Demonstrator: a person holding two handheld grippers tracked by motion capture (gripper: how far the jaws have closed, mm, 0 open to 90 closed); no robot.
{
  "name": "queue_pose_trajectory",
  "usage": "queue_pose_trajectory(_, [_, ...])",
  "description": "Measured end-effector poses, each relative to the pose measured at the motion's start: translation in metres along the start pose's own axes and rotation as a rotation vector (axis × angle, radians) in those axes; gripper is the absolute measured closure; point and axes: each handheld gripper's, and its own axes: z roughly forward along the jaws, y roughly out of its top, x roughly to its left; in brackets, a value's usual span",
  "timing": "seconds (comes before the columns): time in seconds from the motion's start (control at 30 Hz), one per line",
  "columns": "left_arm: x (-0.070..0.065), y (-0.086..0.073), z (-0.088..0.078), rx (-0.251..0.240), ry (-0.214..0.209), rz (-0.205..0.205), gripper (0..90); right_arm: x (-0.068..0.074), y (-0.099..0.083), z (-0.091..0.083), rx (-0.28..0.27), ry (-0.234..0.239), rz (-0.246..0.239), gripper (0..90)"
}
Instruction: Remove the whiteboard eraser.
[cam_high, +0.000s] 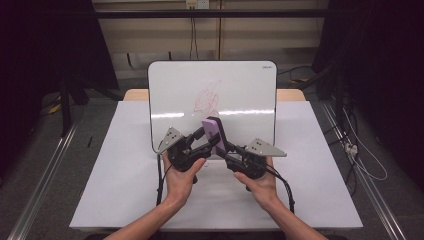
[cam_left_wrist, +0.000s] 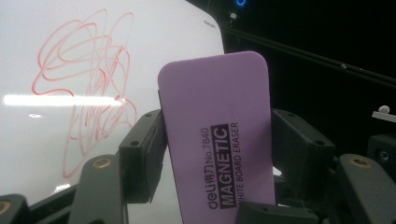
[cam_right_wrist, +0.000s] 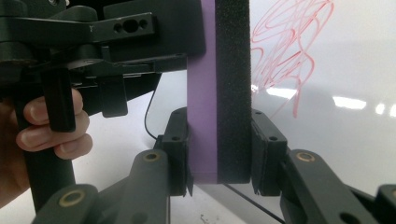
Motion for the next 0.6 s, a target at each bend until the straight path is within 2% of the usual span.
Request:
queue_pose_trajectory(0.2, [0.0013, -0.0004, 0.0026, 0.015, -0.011, -0.011, 38.7, 0.0007, -0.0015, 0.0005, -0.004, -0.001, 0.007, 64.3])
queue_pose_trajectory(0.4, [0.0016, -0.0005, 0.0033, 0.035, -0.033, -0.013, 40.7, 0.0013, -0.0035, 0.0014, 0.014, -0.003, 0.020, 63.5])
queue_pose_trajectory(0.43, [0.0016, -0.0003, 0.0030, 0.040, -0.033, -0.008, 40.8, 0.0015, -0.0033, 0.0014, 0.017, -0.001, 0.014, 62.0])
queue_pose_trajectory(0.47, [0.0018, -0.0001, 0.0023, 0.047, -0.032, 0.000, 41.0, 0.0016, -0.0031, 0.0013, 0.026, 0.005, 0.009, 49.4])
queue_pose_trajectory(0.5, [0.0018, 0.0001, 0.0019, 0.046, -0.035, 0.003, 41.0, 0.0016, -0.0031, 0.0013, 0.026, 0.005, 0.009, 49.4])
queue_pose_trajectory(0.6, [0.0041, 0.0018, 0.0011, 0.043, -0.029, 0.011, 41.0, 0.0010, -0.0035, 0.0010, 0.046, -0.009, 0.023, 37.8])
